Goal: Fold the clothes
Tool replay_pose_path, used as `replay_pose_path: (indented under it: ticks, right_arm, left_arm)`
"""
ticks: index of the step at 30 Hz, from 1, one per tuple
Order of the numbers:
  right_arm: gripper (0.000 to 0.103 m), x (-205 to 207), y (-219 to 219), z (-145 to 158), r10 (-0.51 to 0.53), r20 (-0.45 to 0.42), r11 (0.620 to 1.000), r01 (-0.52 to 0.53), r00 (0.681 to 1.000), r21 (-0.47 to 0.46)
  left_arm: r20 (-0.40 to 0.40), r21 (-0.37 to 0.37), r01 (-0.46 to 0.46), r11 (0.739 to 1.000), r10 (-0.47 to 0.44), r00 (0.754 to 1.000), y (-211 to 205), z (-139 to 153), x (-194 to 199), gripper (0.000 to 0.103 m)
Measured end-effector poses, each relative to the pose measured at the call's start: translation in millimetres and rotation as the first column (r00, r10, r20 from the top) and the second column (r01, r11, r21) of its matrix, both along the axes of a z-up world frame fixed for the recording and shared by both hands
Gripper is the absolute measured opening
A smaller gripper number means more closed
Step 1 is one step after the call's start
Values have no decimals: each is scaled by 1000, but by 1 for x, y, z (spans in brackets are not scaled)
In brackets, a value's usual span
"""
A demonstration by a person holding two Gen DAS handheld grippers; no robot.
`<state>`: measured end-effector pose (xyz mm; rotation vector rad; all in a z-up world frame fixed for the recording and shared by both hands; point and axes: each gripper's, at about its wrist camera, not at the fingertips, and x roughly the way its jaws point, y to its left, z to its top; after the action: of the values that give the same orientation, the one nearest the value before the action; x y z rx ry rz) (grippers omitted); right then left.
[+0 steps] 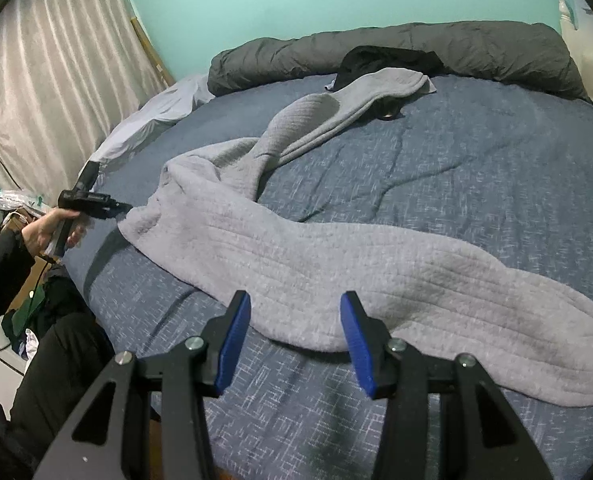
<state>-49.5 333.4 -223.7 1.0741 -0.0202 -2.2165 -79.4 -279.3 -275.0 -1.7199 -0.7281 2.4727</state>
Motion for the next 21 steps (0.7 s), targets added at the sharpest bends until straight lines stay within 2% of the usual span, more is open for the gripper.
replay_pose_path:
  ticks: [7,9,10,11,12,16,21]
  right_arm:
    - [47,4,6,8,-20,2,1000,20,1000,-11]
    - [47,5,8,9,-28,3,999,28,1000,-18]
    - [47,6,8,11,-28,1,999,28,1000,-19]
    - [47,7,8,12,-29,0,999,29,1000,-19]
    - [47,8,8,14,-29,-2,999,29,1000,-19]
    - [47,11,10,20,-26,-15,1000,26,1000,-12]
    - [47,10,18,31,-40,-29,999,40,999,-22]
  left_arm:
    - [-8,59,-16,998,17,1000,6,-9,14,67]
    - [-9,46,-38,998,38,999,7,-12,13,65]
    - [-15,33,-43,999,43,999,9,-12,13,60]
    - [-19,25,-39,999,39,999,13,-13,12,38]
    - [-23,11,-33,999,33,999,17,-12,11,25]
    - [-74,-97,-24,995,17,997,28,12,12,19]
    - [-177,-188,-96,977,62,982,14,63,26,15]
